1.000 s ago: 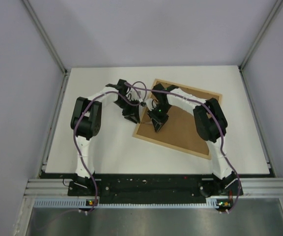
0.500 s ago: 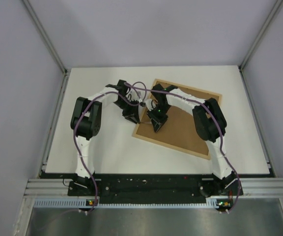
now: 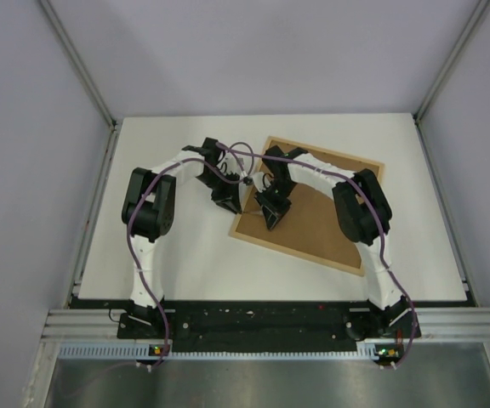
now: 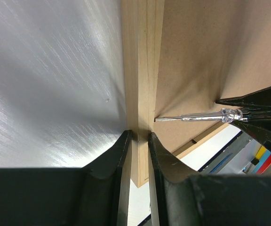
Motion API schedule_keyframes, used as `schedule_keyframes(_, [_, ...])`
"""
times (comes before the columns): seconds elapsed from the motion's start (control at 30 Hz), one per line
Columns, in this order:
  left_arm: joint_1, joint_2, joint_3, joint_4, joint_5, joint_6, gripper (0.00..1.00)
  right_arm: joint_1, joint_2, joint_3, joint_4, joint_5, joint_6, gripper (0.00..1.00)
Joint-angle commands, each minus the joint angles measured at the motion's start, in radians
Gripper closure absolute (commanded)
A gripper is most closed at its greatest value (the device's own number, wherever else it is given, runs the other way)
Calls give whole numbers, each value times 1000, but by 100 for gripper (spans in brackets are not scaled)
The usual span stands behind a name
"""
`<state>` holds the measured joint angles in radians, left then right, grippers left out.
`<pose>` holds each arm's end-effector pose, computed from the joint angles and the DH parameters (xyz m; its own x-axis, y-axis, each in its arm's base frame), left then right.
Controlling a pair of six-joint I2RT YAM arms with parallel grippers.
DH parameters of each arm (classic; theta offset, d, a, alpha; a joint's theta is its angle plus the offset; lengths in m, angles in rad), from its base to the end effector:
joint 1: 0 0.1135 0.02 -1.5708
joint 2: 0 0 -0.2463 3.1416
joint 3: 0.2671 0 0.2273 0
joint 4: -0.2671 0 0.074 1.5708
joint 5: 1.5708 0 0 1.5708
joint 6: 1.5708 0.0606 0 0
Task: Take the photo out of the frame
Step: Release the photo frame item from the photo frame.
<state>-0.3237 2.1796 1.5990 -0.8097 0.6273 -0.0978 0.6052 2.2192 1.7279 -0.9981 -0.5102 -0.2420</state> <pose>0.3671 -0.1607 0.1244 -0.9631 0.2397 -0.1223 0.2646 0.7611 -0.5922 0.3127 0.2523 0.1328 -0.6690 -0.7171 -0.1956 -0.7101 0.5389 0.4531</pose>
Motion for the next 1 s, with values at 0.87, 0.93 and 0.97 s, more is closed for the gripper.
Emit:
schedule_keyframes(0.87, [-67,28,-33,6,45,27,100,54,125,160,108,47,12,100])
schedule_keyframes(0.93, [-72,32,-31,4,49,29,100,61,125,188,110,50,21,100])
schedule_keyframes(0.97, [-75,31,-31,4,48,27,100,62,126,206,110,55,27,100])
